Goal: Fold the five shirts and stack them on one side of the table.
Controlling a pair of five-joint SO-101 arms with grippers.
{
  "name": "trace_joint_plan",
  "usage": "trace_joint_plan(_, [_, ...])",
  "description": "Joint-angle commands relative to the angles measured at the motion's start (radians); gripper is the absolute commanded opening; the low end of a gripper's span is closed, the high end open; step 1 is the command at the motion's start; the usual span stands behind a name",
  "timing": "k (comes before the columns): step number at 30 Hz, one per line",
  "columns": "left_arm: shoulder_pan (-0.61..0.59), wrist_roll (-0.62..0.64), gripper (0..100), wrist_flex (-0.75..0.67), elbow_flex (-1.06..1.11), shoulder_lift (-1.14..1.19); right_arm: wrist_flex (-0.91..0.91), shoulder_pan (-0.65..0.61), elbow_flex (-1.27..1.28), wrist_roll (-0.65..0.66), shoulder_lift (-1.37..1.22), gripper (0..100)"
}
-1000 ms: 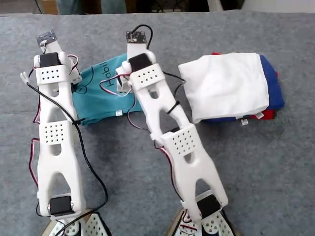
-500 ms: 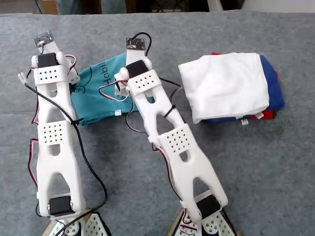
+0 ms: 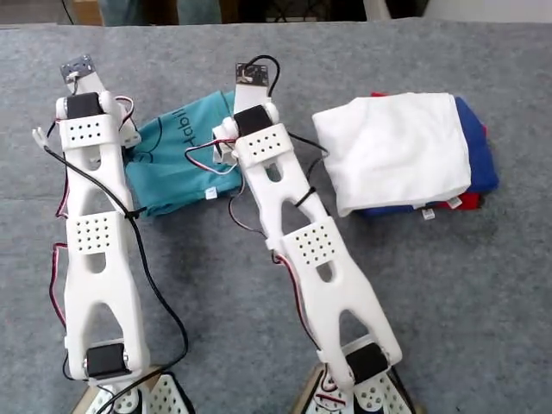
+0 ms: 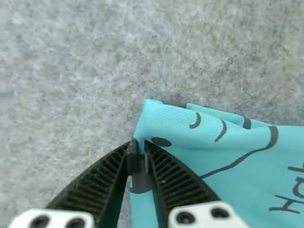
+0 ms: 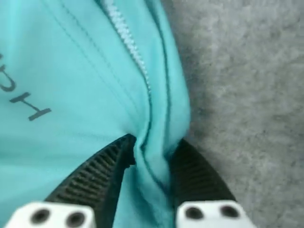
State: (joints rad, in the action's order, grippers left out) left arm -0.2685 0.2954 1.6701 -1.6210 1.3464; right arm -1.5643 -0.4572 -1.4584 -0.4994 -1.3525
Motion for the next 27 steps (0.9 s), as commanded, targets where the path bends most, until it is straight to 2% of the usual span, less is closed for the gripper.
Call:
trace_joint_plan(1, [-0.008, 0.002, 5, 0.000, -0.048, -0.011, -0.008, -0.005, -0.013, 0.009, 0.036, 2.3])
trace_joint_plan(9, [-0.008, -0.005, 6, 0.032, -0.042, -0.201, -0.028, 0.018, -0.012, 0.002, 0.085, 2.1])
trace_joint_plan(16, [-0.054, 0.006, 22, 0.092, -0.036, -0.319, -0.069, 0.078, -0.005, 0.009, 0.077, 2.1])
trace_joint_plan(18, [-0.054, 0.071, 25, 0.091, 0.016, -0.348, -0.072, 0.095, -0.008, 0.009, 0.059, 2.1])
trace_joint_plan(21, [-0.022, 0.129, 28, 0.089, 0.108, -0.370, -0.075, 0.101, -0.013, 0.002, 0.041, 2.1])
trace_joint_plan(27, [0.025, 0.129, 29, 0.049, 0.199, -0.328, -0.068, 0.104, -0.007, 0.009, 0.035, 2.1])
